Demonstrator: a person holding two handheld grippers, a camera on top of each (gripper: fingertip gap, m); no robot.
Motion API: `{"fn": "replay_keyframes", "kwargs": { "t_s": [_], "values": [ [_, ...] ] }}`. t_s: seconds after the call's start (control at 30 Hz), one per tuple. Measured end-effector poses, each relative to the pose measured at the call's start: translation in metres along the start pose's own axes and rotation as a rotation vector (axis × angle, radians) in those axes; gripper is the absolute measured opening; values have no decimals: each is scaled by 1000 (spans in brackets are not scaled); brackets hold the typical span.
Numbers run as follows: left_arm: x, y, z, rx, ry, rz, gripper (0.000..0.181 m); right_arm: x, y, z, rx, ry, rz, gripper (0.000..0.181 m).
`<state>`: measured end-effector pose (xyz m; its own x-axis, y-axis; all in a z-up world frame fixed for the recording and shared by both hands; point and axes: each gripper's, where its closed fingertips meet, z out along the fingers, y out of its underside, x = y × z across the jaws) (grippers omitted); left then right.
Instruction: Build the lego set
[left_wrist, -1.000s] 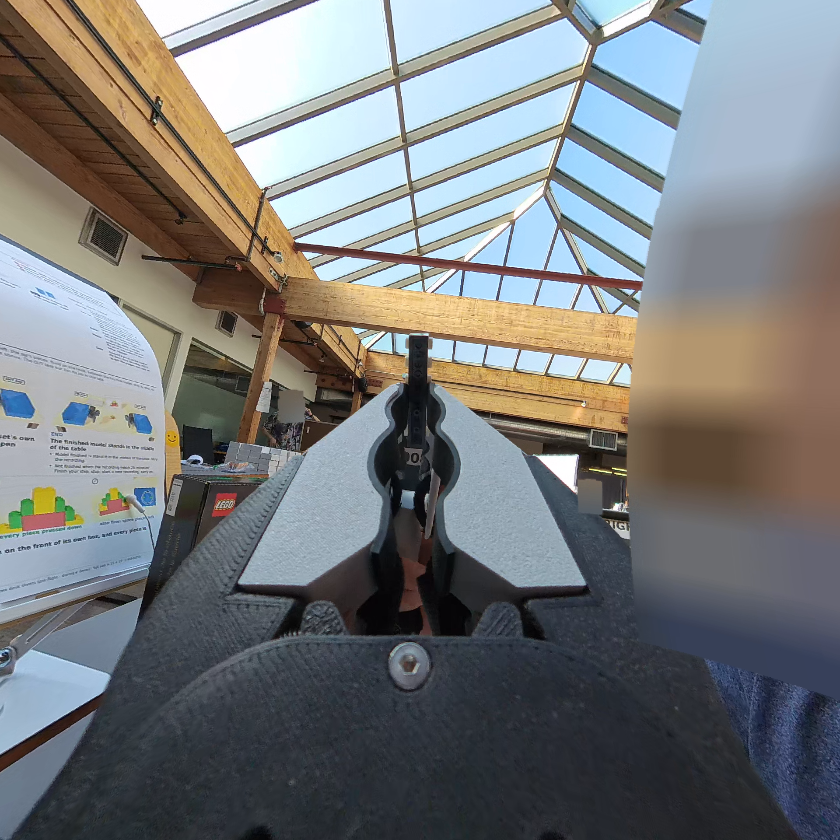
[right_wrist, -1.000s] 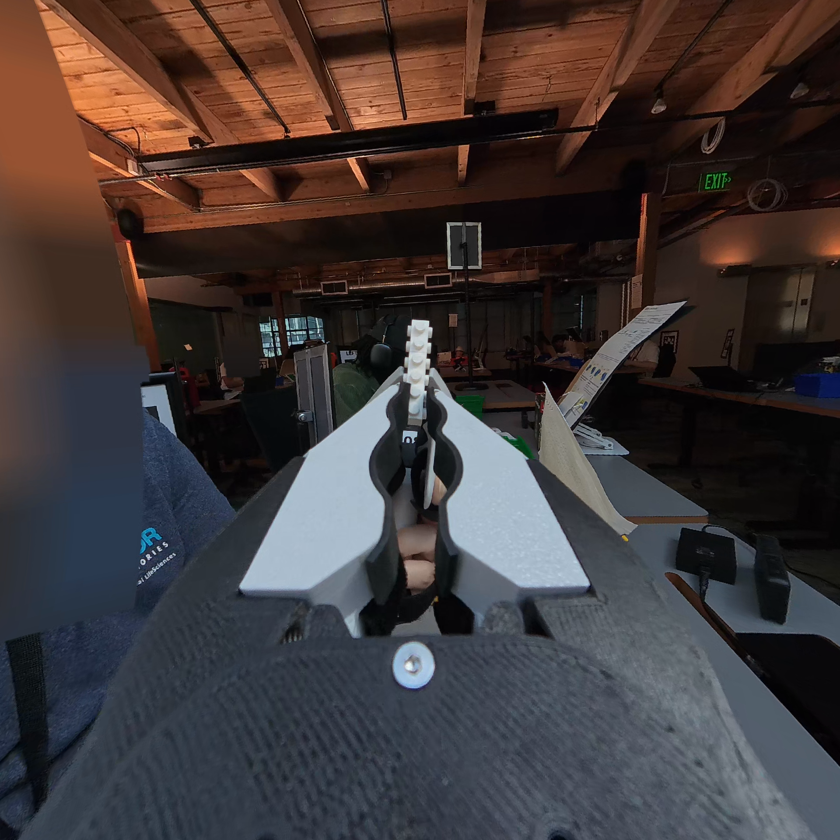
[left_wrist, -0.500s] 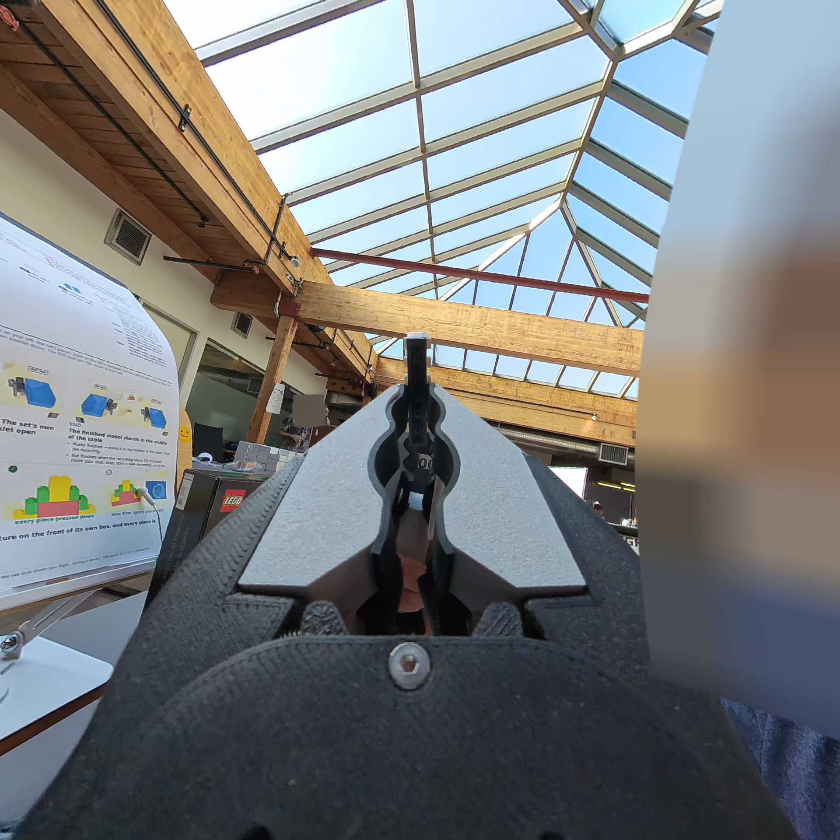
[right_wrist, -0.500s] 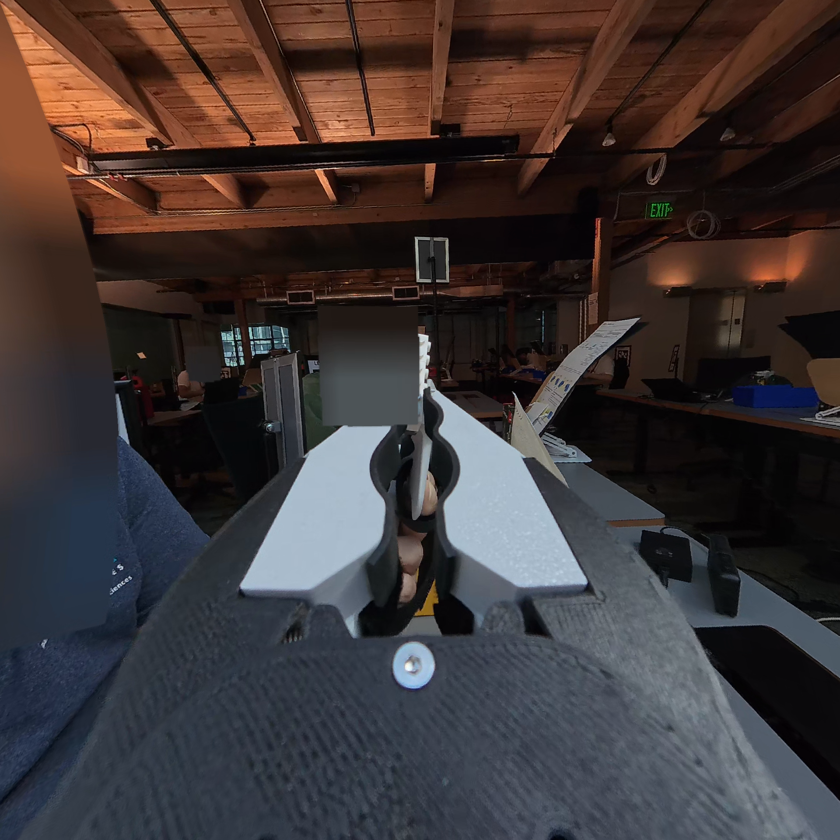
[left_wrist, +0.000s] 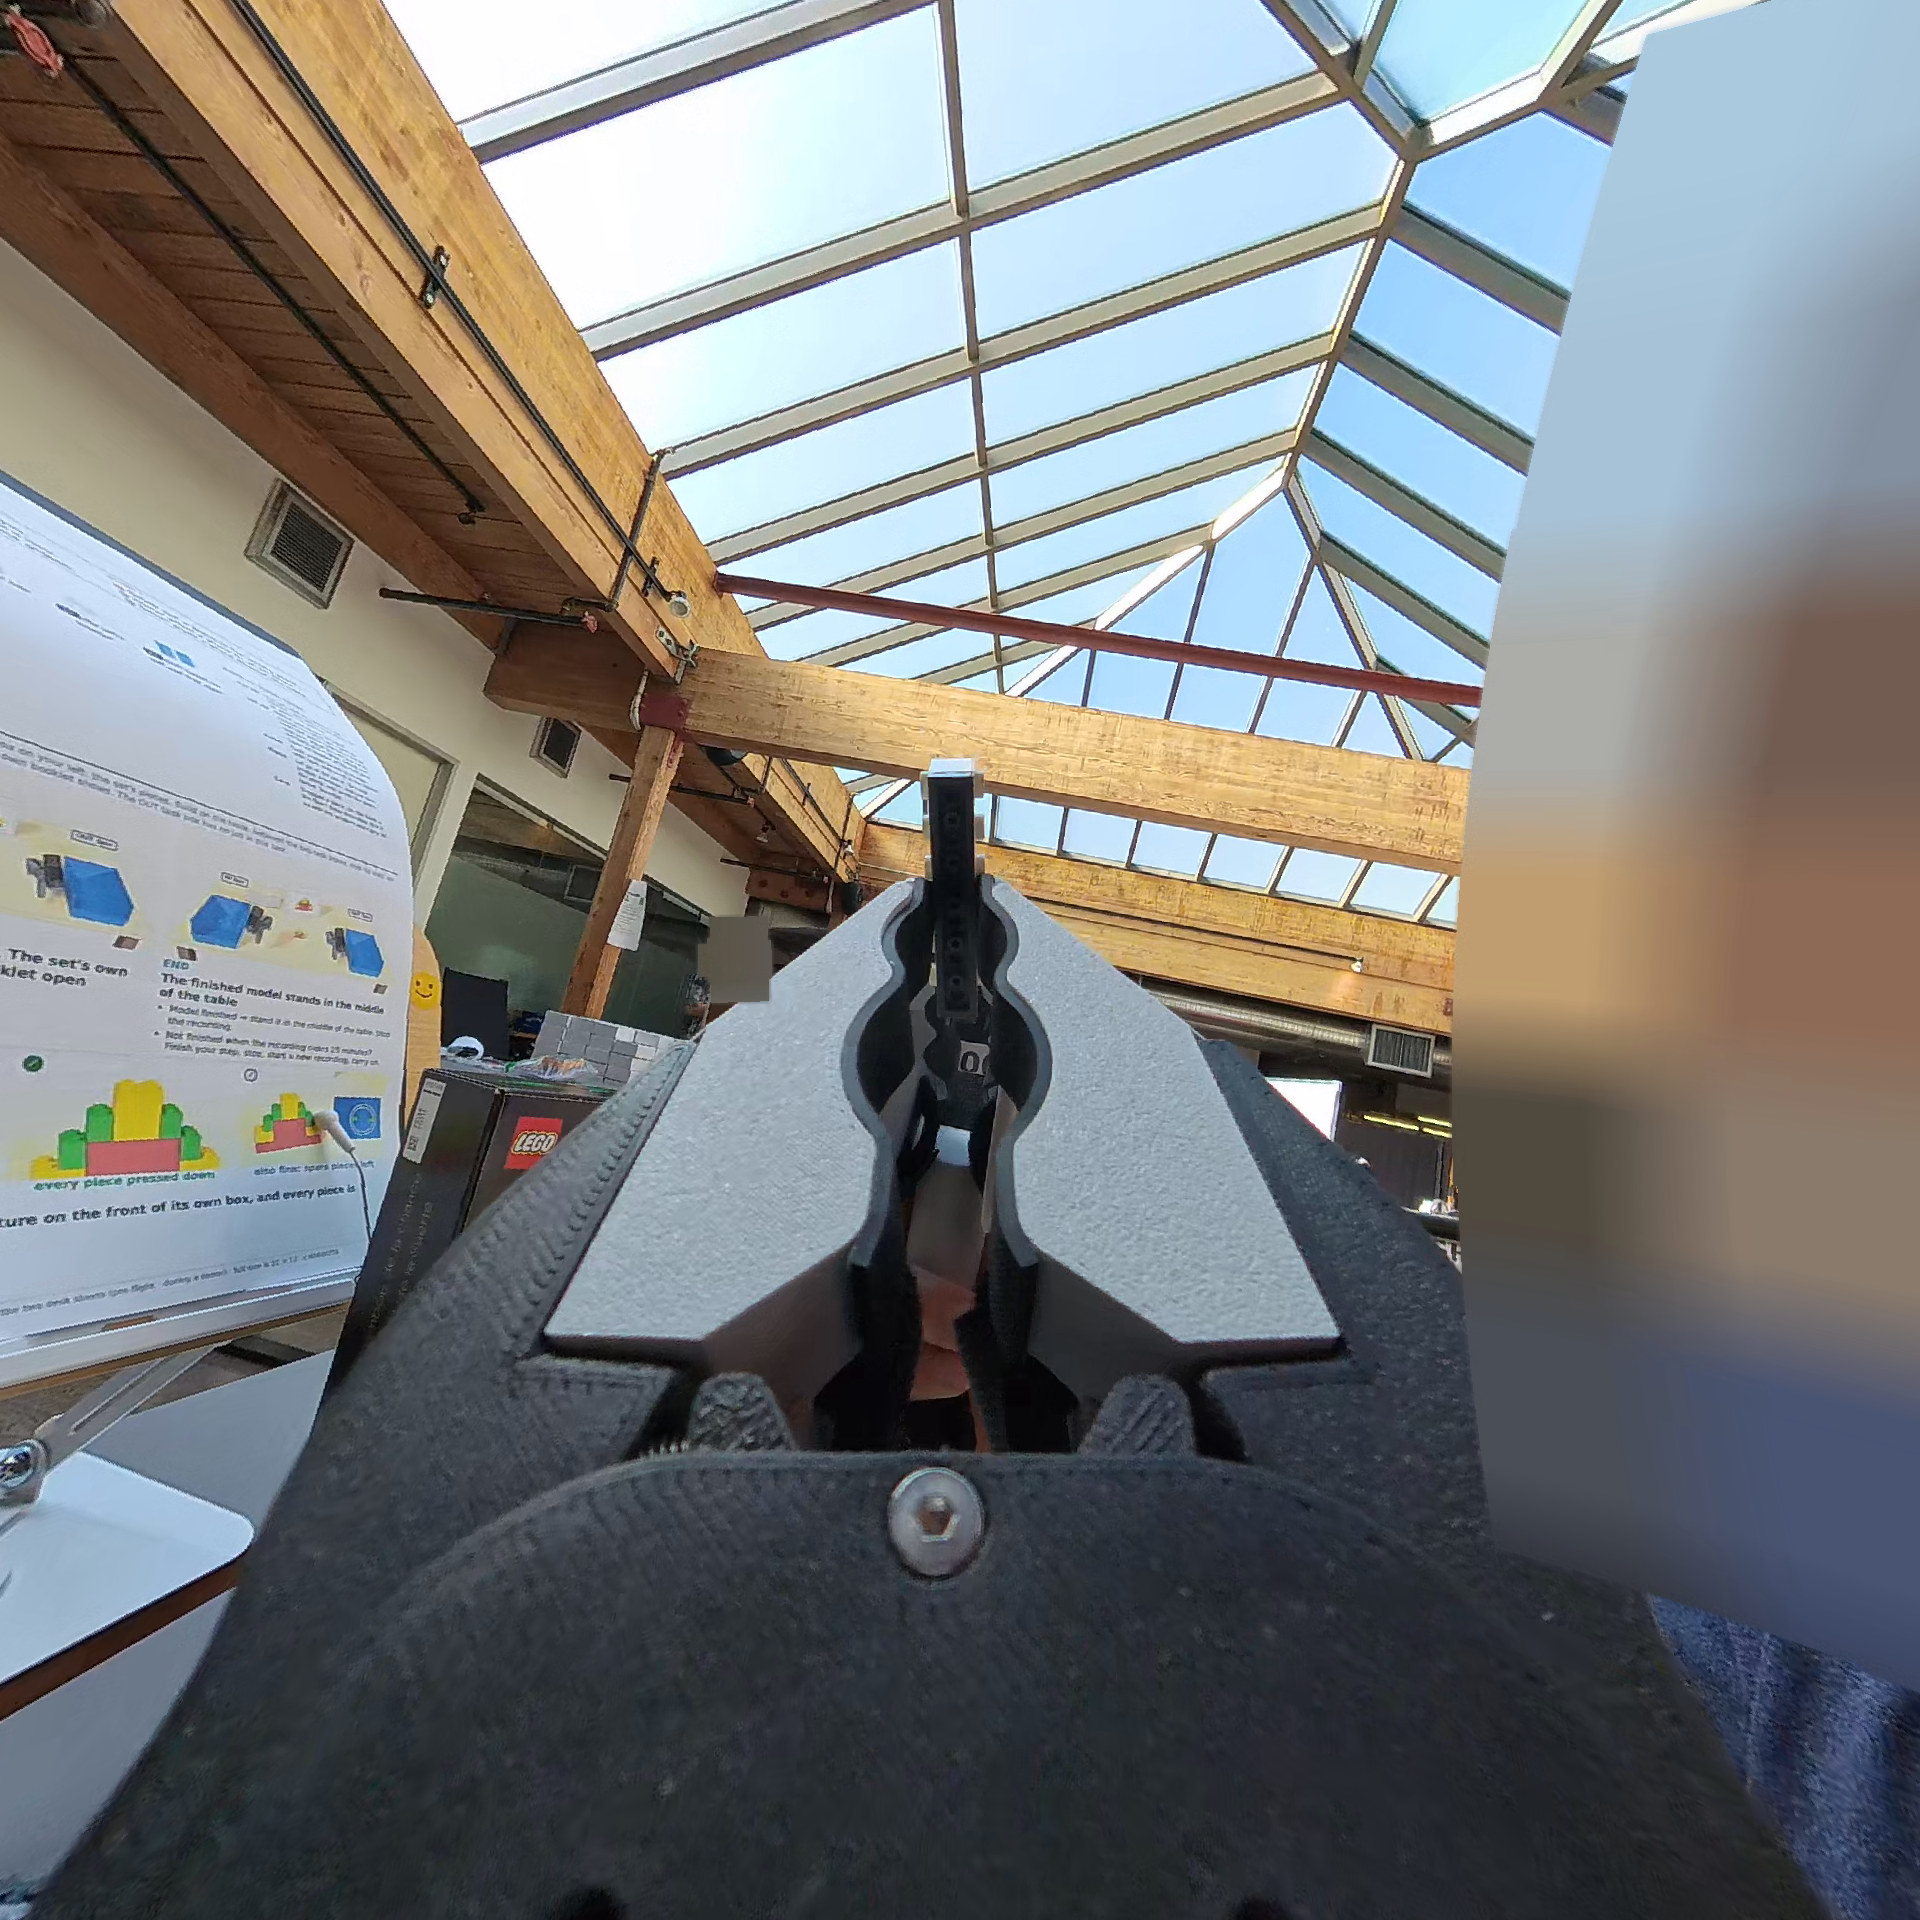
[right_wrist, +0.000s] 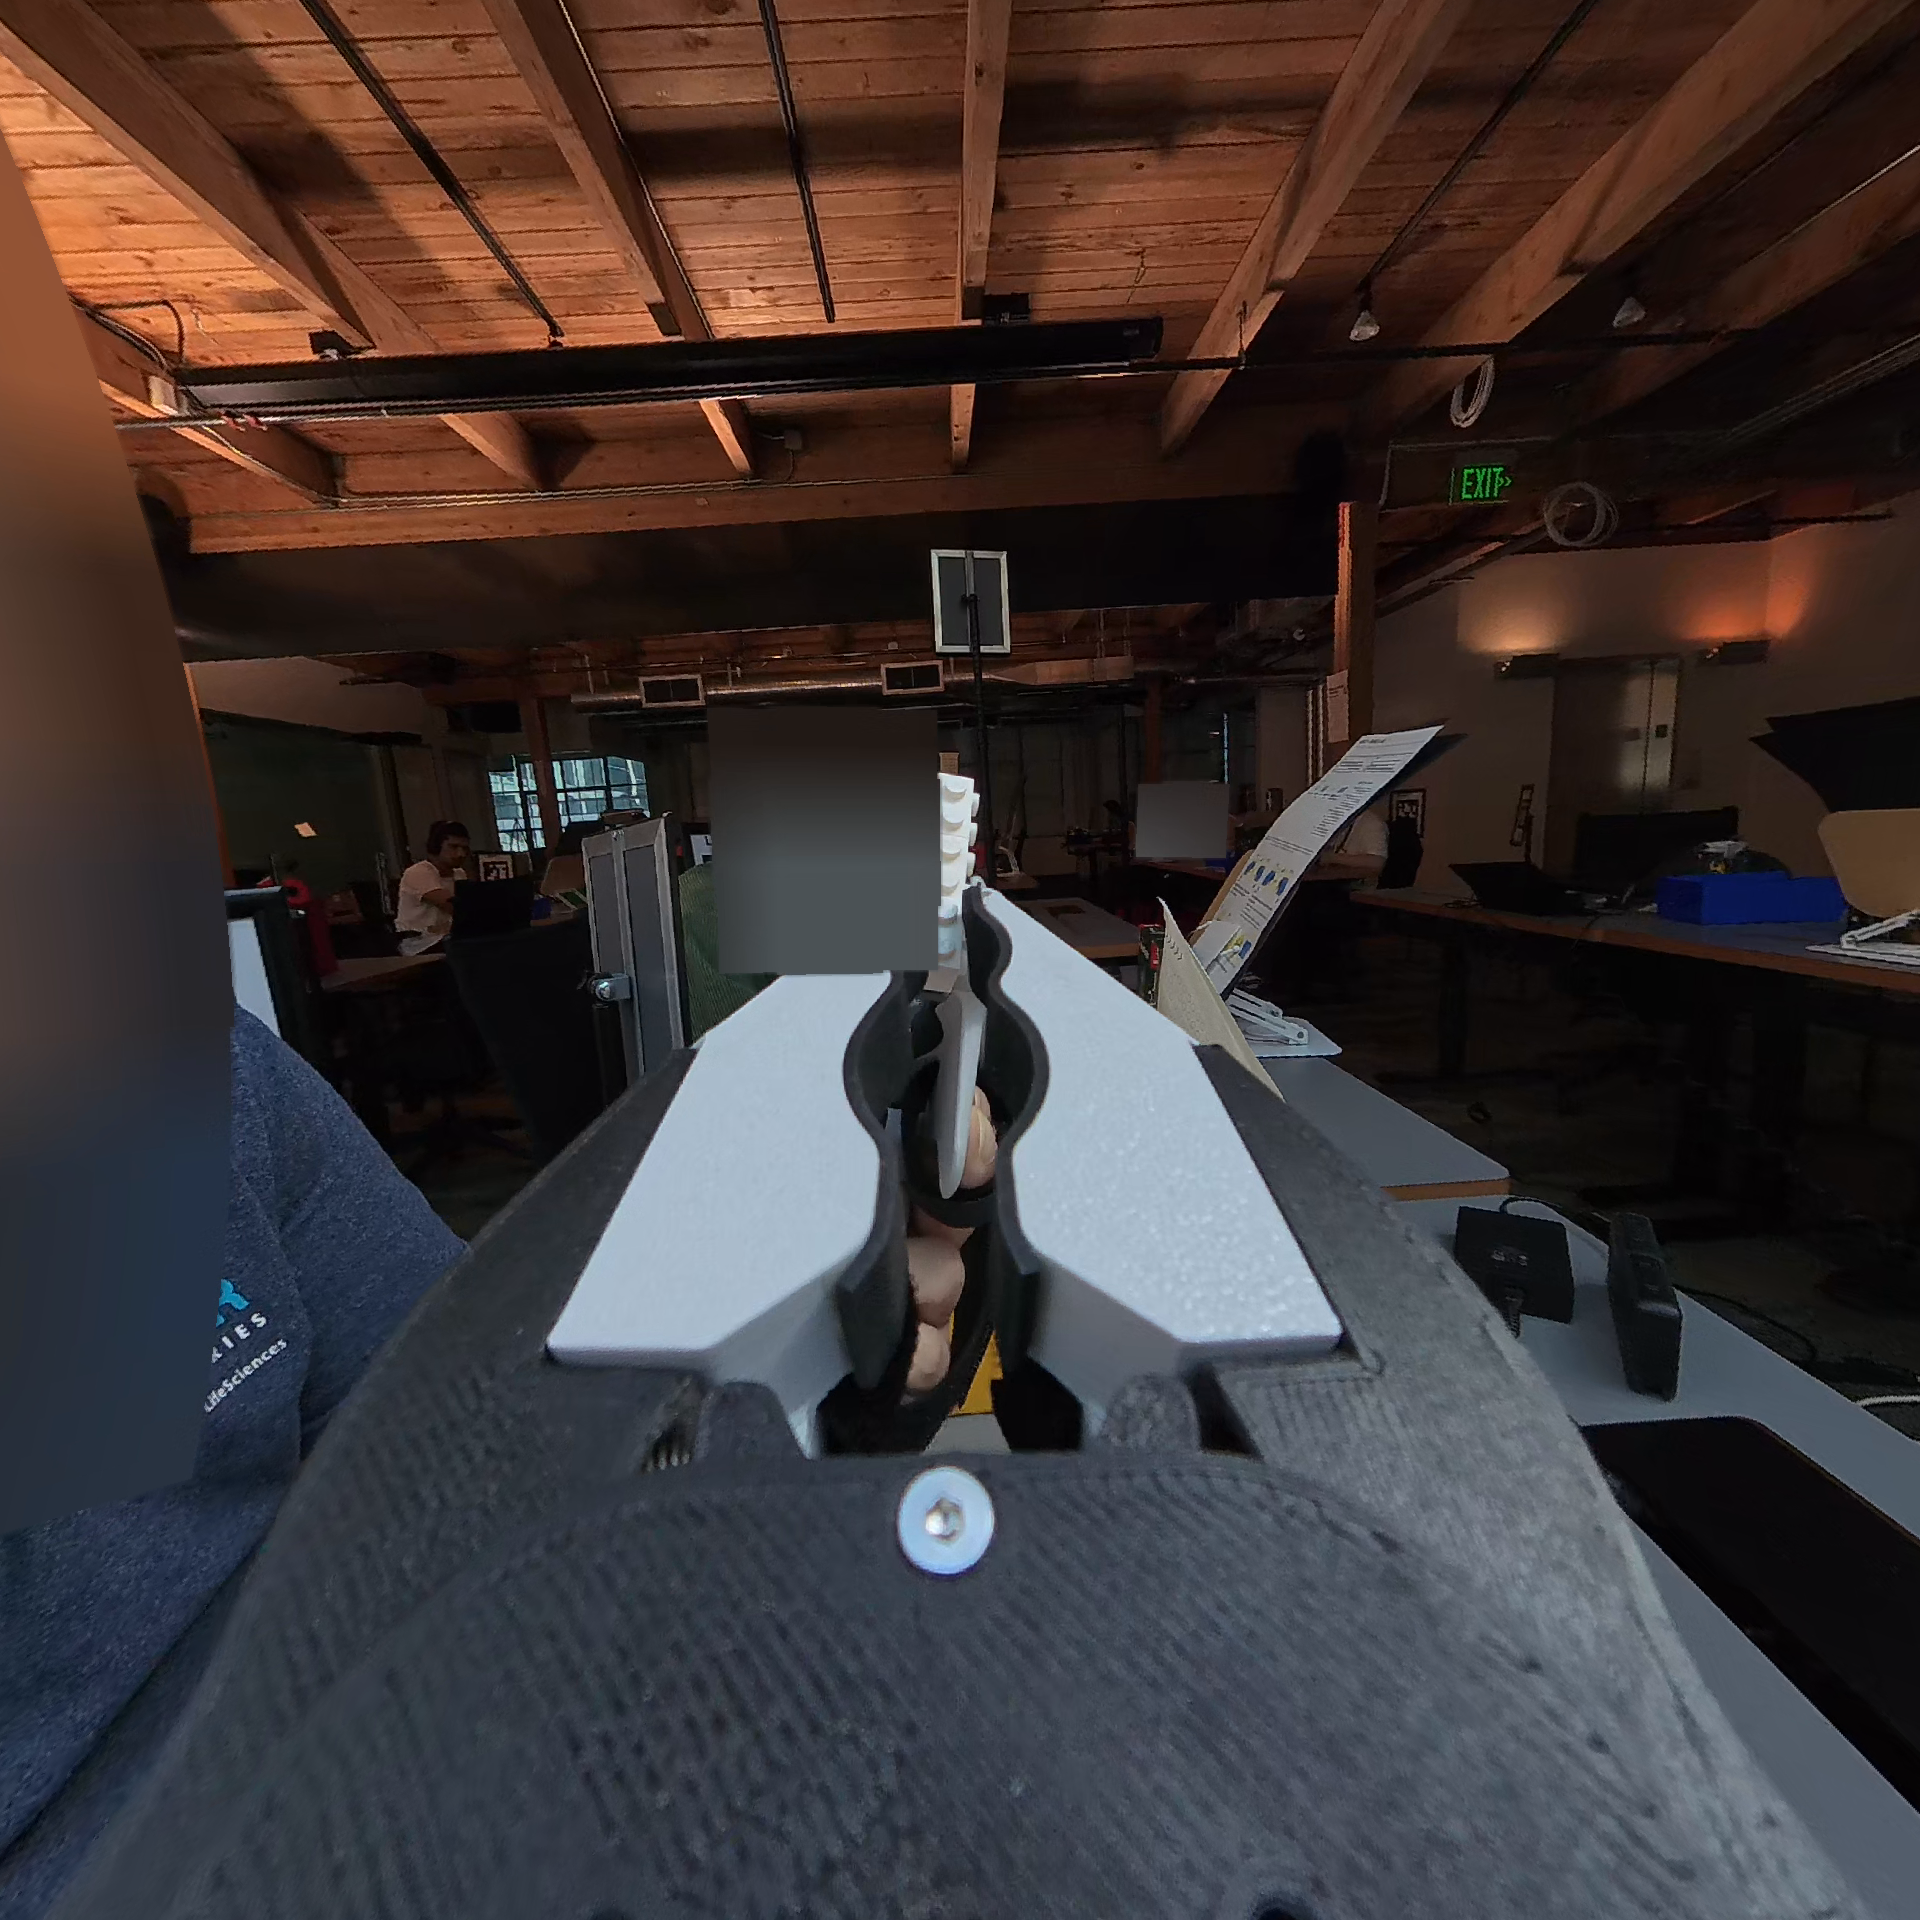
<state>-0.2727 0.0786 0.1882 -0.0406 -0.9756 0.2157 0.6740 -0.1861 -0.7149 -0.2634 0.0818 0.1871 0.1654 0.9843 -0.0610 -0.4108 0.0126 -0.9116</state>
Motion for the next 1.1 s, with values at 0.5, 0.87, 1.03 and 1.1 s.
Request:
{"fn": "replay_keyframes", "kwargs": {
  "t_s": [0.5, 0.87, 1.03, 1.1],
  "values": [
    [-8, -8, -4, 73, -26, -276, 5, 6, 0, -14, -132, 326, -917, 51],
    [-8, 7, -1, 69, -38, -337, 5, 6, 18, 0, -246, 524, -1246, 27],
    [-8, 9, 0, 68, -36, -345, 5, 3, 12, -2, -200, 535, -1226, 21],
    [-8, 11, 0, 66, -37, -352, 5, 1, 10, -3, -186, 544, -1227, 20]
  ]
}}
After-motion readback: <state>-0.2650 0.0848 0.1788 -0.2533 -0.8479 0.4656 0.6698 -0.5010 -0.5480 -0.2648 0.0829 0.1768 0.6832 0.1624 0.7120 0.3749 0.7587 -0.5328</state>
